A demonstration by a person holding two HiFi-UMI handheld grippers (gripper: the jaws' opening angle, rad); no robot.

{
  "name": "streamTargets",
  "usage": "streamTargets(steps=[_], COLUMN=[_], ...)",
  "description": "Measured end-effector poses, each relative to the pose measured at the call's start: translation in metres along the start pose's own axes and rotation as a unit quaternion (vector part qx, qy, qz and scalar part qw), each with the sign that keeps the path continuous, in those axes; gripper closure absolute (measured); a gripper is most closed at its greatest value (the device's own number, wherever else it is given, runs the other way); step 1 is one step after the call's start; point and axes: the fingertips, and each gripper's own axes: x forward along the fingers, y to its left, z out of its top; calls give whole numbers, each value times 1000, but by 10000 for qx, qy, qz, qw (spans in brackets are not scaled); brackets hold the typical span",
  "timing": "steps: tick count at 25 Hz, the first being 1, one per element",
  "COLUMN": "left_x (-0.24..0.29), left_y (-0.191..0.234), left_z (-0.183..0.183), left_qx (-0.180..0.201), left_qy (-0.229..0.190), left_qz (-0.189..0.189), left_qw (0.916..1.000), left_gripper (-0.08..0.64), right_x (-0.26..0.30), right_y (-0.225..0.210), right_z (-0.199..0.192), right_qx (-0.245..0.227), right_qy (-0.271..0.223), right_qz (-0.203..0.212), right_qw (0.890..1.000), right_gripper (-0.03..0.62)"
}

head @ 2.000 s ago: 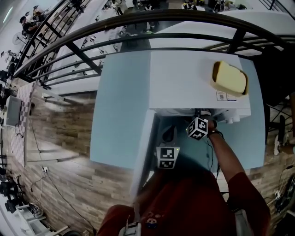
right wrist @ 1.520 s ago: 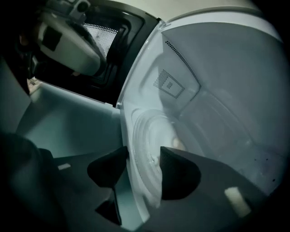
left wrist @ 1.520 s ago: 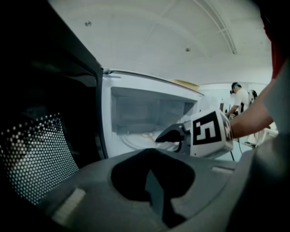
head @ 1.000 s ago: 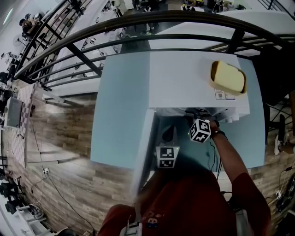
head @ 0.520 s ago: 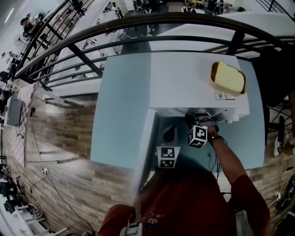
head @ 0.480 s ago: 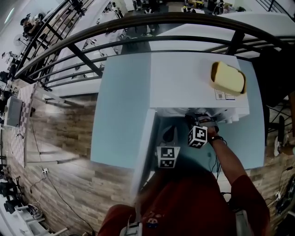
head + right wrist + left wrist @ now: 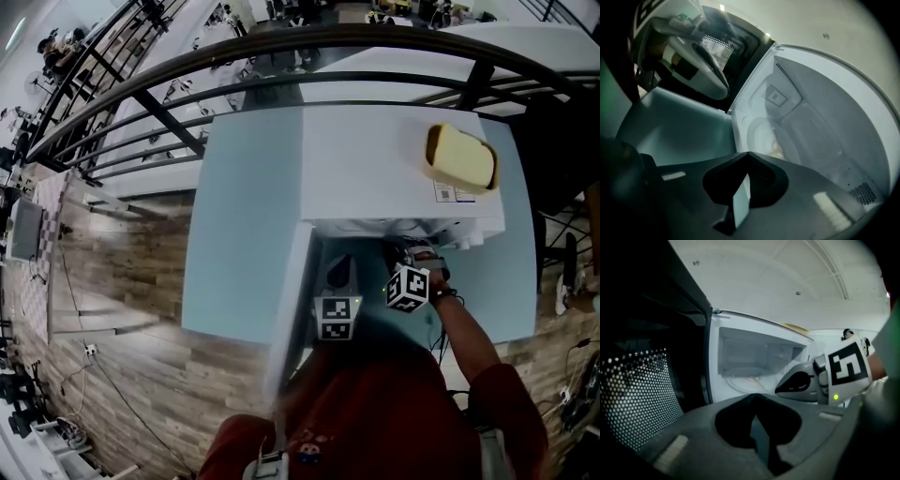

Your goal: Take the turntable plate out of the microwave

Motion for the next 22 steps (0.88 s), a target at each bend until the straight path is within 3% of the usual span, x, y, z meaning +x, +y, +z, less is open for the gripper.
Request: streamTargets(steps=[9,15,19,22], left_x=[1,1,1,1], left_y=[-7,-7,-8,-9], left_z=[-5,-2,0,-1], left_qx=[-12,5,-6,-20], left_qy=[70,40,21,18], left_qz=[-66,-63,-83,-92], left_qw=[10000,10000,10000,10000], left_gripper=[562,562,563,563], right_x=[2,0,5,10], right_y=[-7,-24,-22,-22], right_z=[-26,-44,-52,-54], right_qx=[42,-582,-1095,-1179], right_qy=[287,622,868,1060], right_qz=[-62,-340,-362,-444], right_qw=[9996,9958,9895,9863], right_gripper=[597,591,534,507])
